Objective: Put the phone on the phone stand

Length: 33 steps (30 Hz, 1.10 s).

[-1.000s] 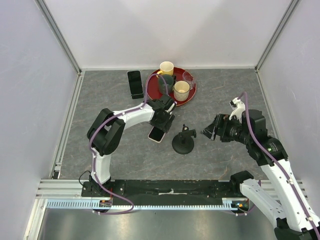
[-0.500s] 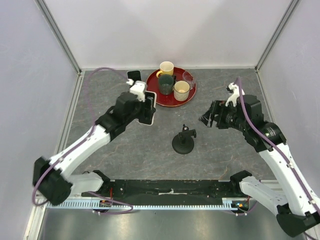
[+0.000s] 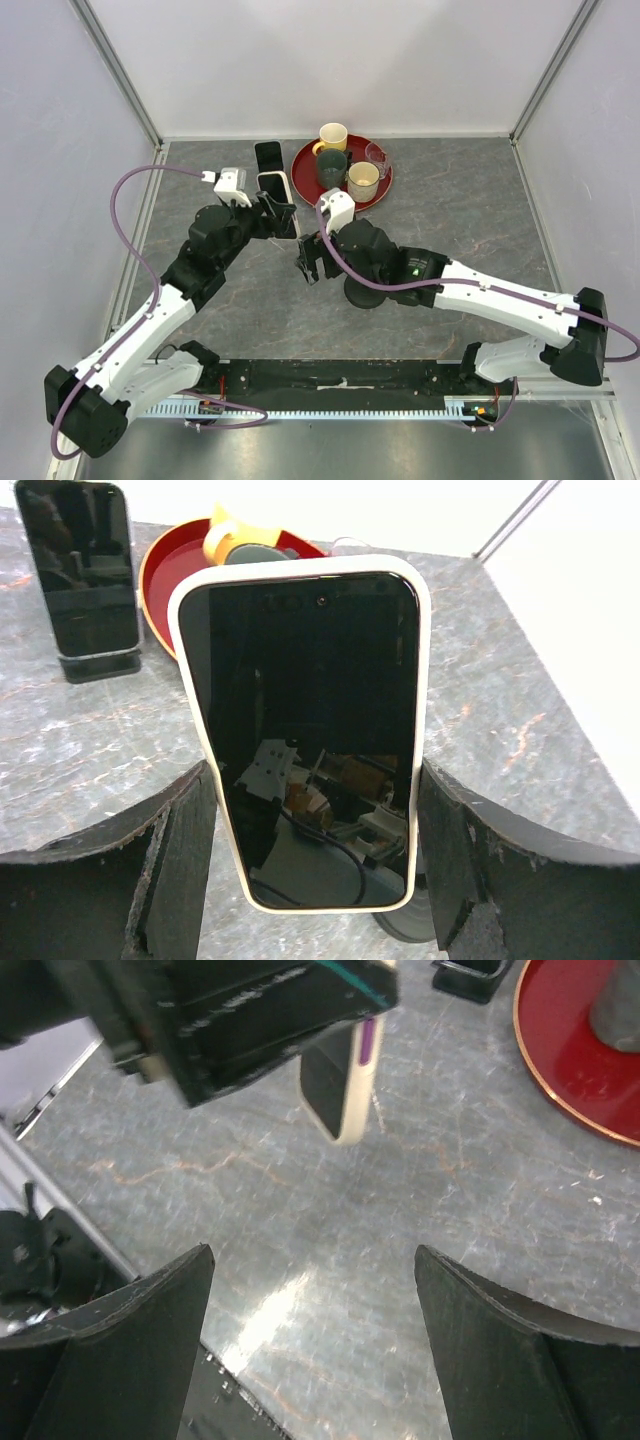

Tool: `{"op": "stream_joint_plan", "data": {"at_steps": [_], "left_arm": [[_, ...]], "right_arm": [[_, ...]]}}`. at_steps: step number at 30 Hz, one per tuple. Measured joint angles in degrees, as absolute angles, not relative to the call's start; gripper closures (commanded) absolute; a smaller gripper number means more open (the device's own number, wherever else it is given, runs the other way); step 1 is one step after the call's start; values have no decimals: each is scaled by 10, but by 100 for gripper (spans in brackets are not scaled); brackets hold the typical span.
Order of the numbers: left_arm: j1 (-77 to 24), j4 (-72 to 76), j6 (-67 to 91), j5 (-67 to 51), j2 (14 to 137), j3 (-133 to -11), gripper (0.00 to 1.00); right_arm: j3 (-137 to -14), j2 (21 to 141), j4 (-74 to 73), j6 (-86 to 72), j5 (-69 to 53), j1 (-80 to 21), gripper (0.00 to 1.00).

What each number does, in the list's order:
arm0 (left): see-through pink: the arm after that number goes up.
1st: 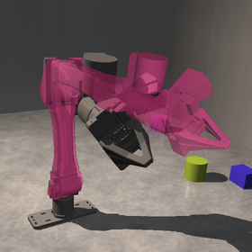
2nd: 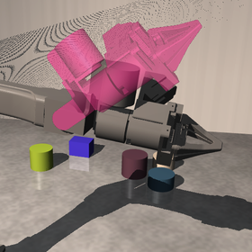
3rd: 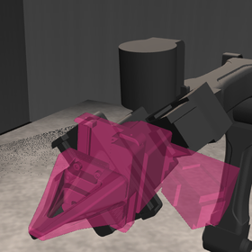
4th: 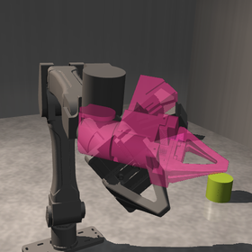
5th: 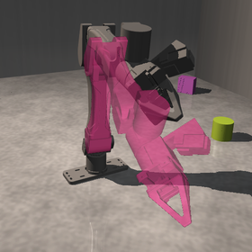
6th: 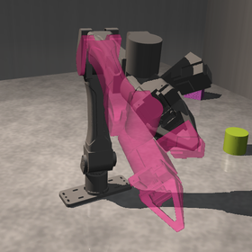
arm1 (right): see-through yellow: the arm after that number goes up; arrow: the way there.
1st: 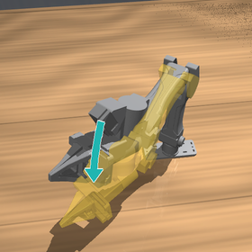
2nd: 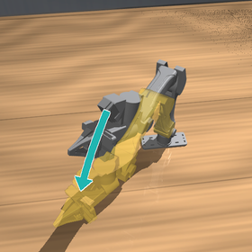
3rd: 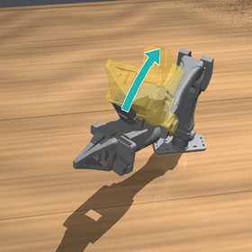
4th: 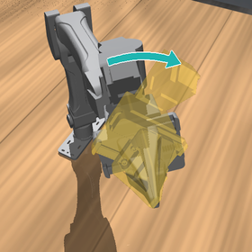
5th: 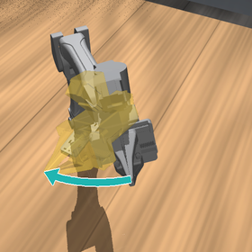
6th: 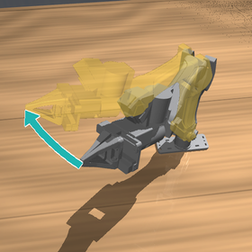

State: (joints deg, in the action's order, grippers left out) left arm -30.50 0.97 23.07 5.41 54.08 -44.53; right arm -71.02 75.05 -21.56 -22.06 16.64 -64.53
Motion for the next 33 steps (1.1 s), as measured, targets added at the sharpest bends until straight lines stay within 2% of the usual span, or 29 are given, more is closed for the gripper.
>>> {"op": "stream_joint_plan", "data": {"at_steps": [5,10,19,25,26,28,29,30,32,33], "left_arm": [[-301,36,267,24,522,-435,98],[-301,51,298,-8,522,-435,98],[-301,60,316,-32,526,-434,98],[-301,73,321,-45,528,-432,98],[-300,78,323,-50,529,-429,98],[-299,89,325,-59,529,-424,98],[-296,96,326,-67,529,-420,98],[-293,104,325,-76,529,-418,77],[-293,113,324,-93,530,-414,47],[-293,122,323,-107,532,-411,26]], "right_arm": [[-634,755,-80,-202,221,-645,19],[-613,780,24,-182,254,-645,28],[-613,818,112,-179,294,-645,49],[-613,842,133,-194,306,-645,71],[-611,843,136,-197,308,-645,83],[-603,842,148,-206,312,-645,98],[-597,841,158,-215,309,-644,100],[-592,838,163,-215,310,-643,100],[-577,827,173,-218,313,-643,100],[-569,819,175,-218,314,-644,100]]}}
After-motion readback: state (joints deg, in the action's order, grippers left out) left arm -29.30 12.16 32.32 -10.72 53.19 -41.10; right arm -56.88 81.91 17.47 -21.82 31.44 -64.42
